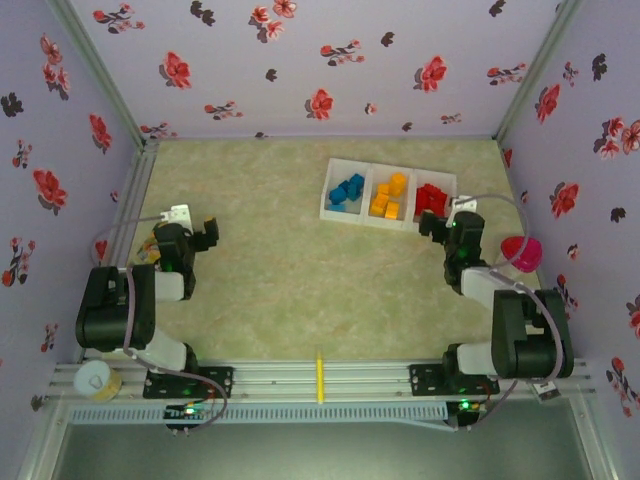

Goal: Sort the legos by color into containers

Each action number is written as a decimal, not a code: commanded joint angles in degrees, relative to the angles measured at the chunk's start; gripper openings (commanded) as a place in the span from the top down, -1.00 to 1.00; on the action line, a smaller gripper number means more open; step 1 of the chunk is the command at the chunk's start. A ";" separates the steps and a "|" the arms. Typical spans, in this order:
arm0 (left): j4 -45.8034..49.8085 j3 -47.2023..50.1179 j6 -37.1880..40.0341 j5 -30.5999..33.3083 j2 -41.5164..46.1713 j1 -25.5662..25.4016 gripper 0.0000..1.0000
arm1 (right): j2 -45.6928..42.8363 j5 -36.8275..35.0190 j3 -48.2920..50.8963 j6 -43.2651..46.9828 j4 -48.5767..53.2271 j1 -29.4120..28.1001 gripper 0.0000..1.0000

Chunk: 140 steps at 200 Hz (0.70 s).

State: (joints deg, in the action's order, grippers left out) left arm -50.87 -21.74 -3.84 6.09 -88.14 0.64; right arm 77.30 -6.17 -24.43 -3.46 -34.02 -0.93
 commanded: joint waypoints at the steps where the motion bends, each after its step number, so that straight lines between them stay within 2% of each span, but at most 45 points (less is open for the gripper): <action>1: 0.07 -0.76 1.64 -0.53 -0.17 -0.03 -0.99 | 0.64 1.12 4.73 -0.80 -12.13 0.58 -0.99; 48: 0.12 -0.76 1.64 -0.55 -0.16 -0.01 -0.99 | 13.39 5.87 3.82 -0.08 -22.52 1.31 -0.99; 64: 0.08 -0.76 1.64 -0.55 -0.18 -0.03 -0.99 | 11.78 6.27 2.06 -0.44 -15.98 1.94 -0.99; 75: 0.14 -0.76 1.64 -0.53 -0.19 0.03 -0.99 | 13.01 6.22 2.14 -1.21 -18.27 2.18 -0.99; 140: 0.13 -0.75 1.64 -0.53 -0.16 -0.03 -0.99 | 12.19 5.71 2.19 -1.72 -17.22 2.77 -0.99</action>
